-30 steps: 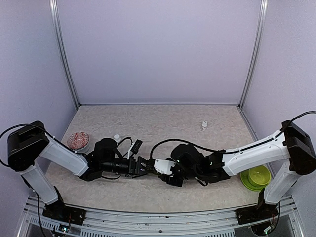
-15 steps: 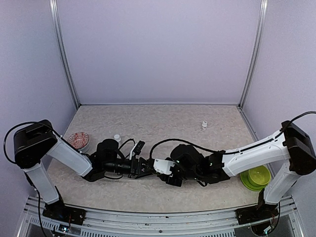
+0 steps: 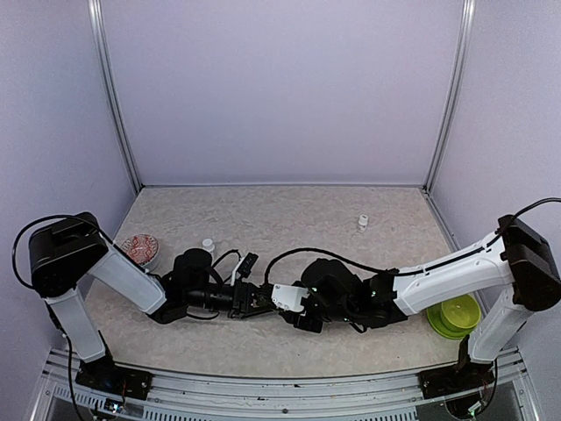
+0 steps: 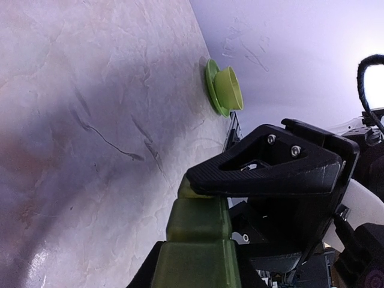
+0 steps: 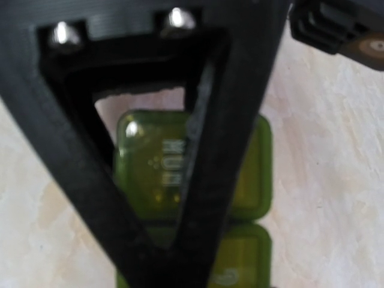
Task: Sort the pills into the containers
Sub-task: Pass from the right arm to the left, then unscrew the lid of the pill container.
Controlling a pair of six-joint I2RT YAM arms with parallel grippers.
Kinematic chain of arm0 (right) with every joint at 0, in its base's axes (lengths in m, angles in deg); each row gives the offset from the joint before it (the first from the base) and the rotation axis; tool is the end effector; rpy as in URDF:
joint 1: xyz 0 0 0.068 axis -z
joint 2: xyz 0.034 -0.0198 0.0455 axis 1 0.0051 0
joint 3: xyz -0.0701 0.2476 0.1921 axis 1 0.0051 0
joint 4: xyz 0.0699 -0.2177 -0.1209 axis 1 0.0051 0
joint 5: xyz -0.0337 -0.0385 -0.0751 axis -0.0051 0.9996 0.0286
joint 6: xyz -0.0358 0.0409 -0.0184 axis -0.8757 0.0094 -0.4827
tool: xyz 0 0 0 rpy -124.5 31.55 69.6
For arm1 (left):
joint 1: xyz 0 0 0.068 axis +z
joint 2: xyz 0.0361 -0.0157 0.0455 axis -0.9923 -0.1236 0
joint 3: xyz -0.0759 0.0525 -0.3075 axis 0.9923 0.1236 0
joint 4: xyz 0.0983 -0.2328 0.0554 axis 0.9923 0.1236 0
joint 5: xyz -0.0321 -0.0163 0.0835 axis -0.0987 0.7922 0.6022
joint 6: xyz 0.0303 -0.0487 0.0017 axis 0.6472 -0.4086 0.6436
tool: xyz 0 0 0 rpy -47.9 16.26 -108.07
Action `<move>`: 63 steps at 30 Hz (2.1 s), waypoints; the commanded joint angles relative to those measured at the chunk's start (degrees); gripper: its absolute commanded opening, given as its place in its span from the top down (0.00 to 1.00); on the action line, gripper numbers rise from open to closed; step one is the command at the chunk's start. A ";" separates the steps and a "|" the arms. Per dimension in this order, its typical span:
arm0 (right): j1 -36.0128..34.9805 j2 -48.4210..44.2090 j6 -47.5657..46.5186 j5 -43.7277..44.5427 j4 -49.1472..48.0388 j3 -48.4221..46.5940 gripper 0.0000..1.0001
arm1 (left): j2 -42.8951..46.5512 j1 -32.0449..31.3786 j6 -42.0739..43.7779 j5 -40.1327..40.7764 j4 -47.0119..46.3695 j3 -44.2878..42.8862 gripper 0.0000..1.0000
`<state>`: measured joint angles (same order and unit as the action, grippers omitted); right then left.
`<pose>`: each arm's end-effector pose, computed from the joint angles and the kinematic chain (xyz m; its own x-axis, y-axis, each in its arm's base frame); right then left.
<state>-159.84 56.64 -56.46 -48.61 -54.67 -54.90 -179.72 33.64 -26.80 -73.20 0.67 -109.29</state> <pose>0.1263 0.3233 0.2277 0.0622 -0.7106 -0.7009 -0.8843 0.2864 -0.3688 0.1870 -0.2545 0.1776 -0.9325 0.0526 -0.3572 0.3588 0.2465 -0.9003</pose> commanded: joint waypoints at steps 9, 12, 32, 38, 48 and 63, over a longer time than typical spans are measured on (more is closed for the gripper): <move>-0.75 0.54 0.54 1.47 -1.73 0.70 0.38 | -0.72 0.08 -0.54 -2.33 -5.16 -0.78 0.78; -0.80 -1.10 0.79 1.68 -2.42 2.01 0.22 | -0.34 0.42 -1.29 -2.43 -6.13 -0.05 0.78; -7.26 -4.89 -8.64 21.50 -8.27 5.12 0.07 | 7.82 0.41 -4.73 2.60 -1.33 2.80 0.76; -8.15 -1.62 -10.32 23.95 -8.18 2.29 0.12 | 8.06 -0.03 -4.69 2.75 -0.90 2.91 0.75; -8.53 -1.39 -11.37 23.02 -7.58 1.48 0.31 | 7.44 -0.05 -4.75 2.63 -1.27 2.82 0.74; -8.53 -0.98 -12.34 21.10 -7.30 0.60 0.54 | 6.29 -0.23 -5.01 1.88 -1.92 2.62 0.74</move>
<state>-167.84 55.13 -69.05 -26.49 -61.49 -52.49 -172.84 33.84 -32.07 -70.73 -0.12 -106.78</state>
